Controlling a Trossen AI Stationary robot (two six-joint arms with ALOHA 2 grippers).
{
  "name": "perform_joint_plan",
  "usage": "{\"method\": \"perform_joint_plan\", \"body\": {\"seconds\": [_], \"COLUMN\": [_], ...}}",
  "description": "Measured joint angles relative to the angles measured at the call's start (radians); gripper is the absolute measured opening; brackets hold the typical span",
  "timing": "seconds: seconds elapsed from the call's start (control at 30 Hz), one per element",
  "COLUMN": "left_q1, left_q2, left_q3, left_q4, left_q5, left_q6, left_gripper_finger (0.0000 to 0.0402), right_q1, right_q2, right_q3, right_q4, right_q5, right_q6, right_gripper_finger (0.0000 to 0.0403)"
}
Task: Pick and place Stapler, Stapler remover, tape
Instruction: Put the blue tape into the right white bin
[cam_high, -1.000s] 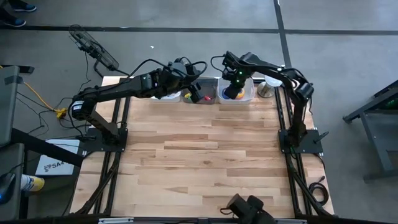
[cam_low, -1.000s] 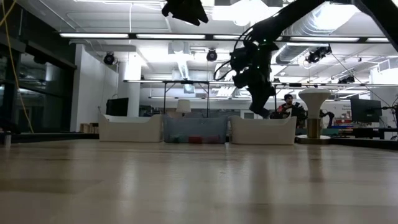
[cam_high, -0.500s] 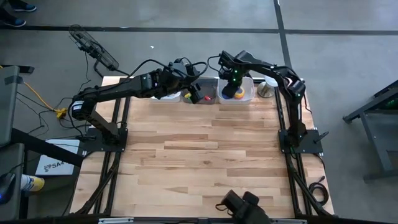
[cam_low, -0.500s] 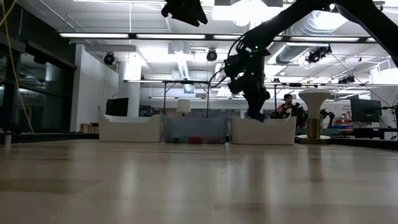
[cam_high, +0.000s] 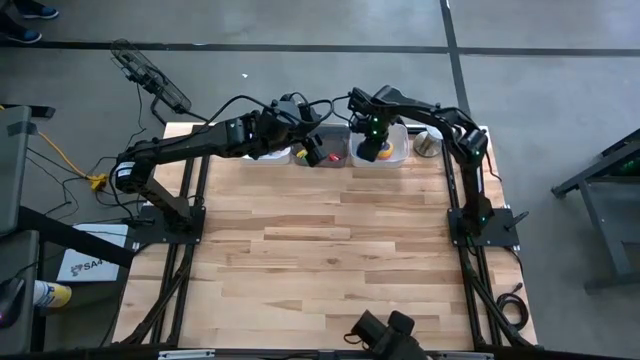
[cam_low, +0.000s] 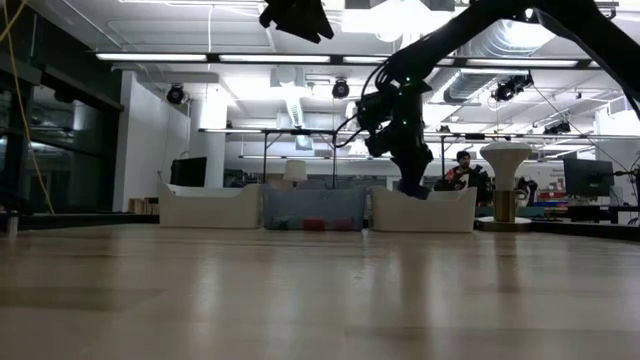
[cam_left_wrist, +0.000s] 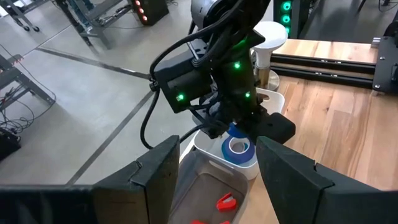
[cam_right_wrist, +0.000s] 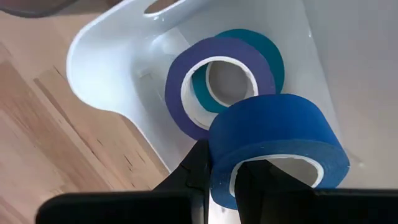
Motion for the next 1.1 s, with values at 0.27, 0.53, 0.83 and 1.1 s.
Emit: {"method": "perform_joint_plan", "body": {"seconds": [0.27, 0.53, 0.83, 1.1], "left_q1": [0.000, 0.000, 0.000, 0.000], "left_q2": [0.000, 0.000, 0.000, 0.000], "left_q3": [0.000, 0.000, 0.000, 0.000], "left_q4": [-0.002, -0.024, -0.024, -0.025], "left_q5": [0.000, 0.000, 0.000, 0.001], "left_q6": [0.000, 0.000, 0.000, 0.015], "left_gripper_finger": [0.0209, 0.0209, 0.0209, 0.0209], "right_q1": [0.020, 0.020, 0.022, 0.046], "right_q2": [0.000, 0.000, 0.000, 0.014], "right_q3": [0.000, -0.001, -0.001, -0.002], "right_q4": [0.004, -0.018, -0.024, -0.007], "right_q5": [0.050, 0.085, 0.069, 0.100], "right_q6": [-0.012, -0.027, -0.046, -0.053], "right_gripper_finger": [0.0032, 0.0032, 0.0032, 0.0073]}}
